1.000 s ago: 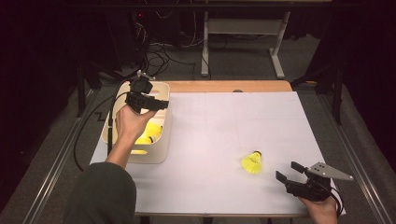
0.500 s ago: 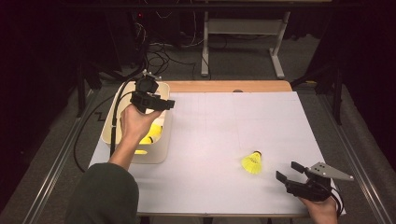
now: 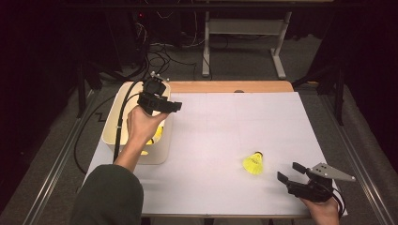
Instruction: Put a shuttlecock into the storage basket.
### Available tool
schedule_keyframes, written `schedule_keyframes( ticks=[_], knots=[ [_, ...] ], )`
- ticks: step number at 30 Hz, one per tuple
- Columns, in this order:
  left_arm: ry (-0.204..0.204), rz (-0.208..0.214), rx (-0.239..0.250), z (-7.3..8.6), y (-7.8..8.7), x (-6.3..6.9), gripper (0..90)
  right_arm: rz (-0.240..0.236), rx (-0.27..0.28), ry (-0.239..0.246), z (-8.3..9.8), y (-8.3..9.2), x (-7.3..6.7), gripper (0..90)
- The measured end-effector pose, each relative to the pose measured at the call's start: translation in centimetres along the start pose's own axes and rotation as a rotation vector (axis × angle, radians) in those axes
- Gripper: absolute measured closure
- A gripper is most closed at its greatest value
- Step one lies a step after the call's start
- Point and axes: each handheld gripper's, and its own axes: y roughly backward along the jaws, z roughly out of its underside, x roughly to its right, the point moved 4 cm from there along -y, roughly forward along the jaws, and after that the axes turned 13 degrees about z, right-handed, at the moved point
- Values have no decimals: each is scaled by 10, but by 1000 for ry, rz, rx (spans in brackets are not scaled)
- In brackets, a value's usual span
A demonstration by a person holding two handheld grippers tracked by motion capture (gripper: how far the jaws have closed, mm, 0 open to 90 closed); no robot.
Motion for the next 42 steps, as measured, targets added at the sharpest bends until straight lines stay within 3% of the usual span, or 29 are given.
schedule_keyframes(
  ticks=[42],
  knots=[
    [-55, 51, -24, 3, -29, 32, 400, -5, 5, 1, 0, 0, 0, 246]
  ],
)
